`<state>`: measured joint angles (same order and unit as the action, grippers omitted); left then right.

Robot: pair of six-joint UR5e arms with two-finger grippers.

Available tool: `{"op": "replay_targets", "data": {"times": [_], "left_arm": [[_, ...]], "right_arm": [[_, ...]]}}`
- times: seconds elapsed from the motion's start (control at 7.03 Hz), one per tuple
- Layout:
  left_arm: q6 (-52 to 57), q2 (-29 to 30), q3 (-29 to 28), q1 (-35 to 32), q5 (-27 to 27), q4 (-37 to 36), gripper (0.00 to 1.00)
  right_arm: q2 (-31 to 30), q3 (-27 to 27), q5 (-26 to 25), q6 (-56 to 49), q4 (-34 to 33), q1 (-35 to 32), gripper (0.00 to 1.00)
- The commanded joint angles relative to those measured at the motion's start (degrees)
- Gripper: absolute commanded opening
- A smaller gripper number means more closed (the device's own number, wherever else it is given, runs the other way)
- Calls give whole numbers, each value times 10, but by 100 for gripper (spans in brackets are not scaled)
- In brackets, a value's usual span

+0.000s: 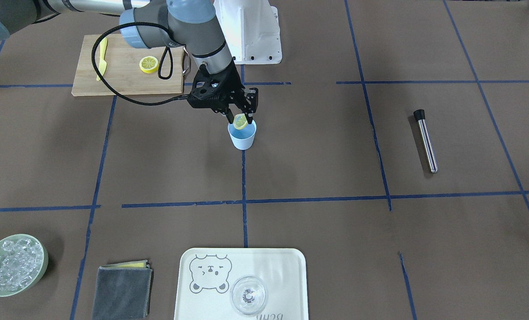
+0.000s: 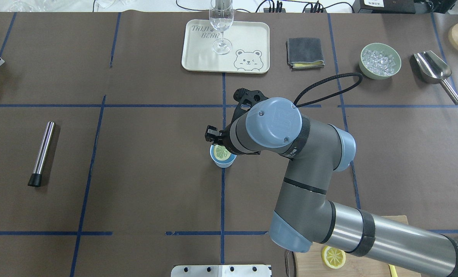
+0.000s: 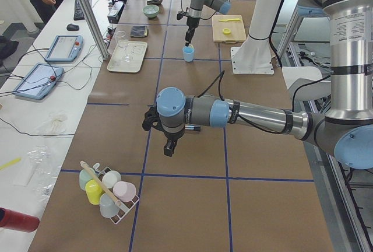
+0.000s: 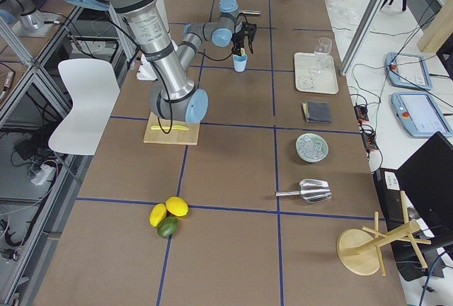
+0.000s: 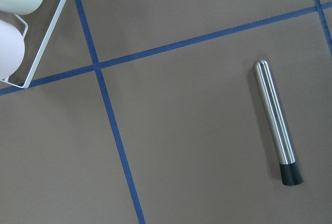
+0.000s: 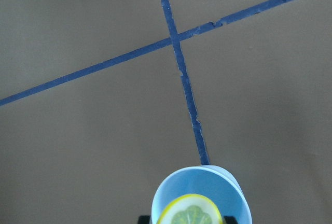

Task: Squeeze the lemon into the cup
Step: 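Open the right gripper to drop the lemon slice into the cup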

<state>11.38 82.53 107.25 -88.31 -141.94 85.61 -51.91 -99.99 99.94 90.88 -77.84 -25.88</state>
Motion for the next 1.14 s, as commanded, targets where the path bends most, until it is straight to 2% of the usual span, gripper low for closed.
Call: {"op": "replay_targets", "data": {"times": [0.0, 0.28, 0.43, 0.57, 0.71, 0.85, 1.0], "left_arm": [[0, 0, -4, 0, 0, 1, 100], [-1, 1, -3, 1, 0, 1, 100], [-2, 3, -2, 3, -1, 3, 100], [-13, 4, -8, 11, -30, 34, 100], [-63, 5, -11, 31, -53, 62, 100], [-106, 5, -12, 46, -53, 125, 100], [-186, 7, -12, 73, -53, 181, 100]], "right_arm": [[0, 1, -1, -1, 1, 0, 75], [0, 1, -1, -1, 1, -3, 78], [0, -10, 7, -1, 1, -14, 83], [-16, -37, 37, -7, -5, -32, 84], [-54, -61, 85, -10, -4, -58, 86], [-106, -103, 92, -22, -4, -78, 100], [-155, -131, 102, -71, -5, -93, 100]]}}
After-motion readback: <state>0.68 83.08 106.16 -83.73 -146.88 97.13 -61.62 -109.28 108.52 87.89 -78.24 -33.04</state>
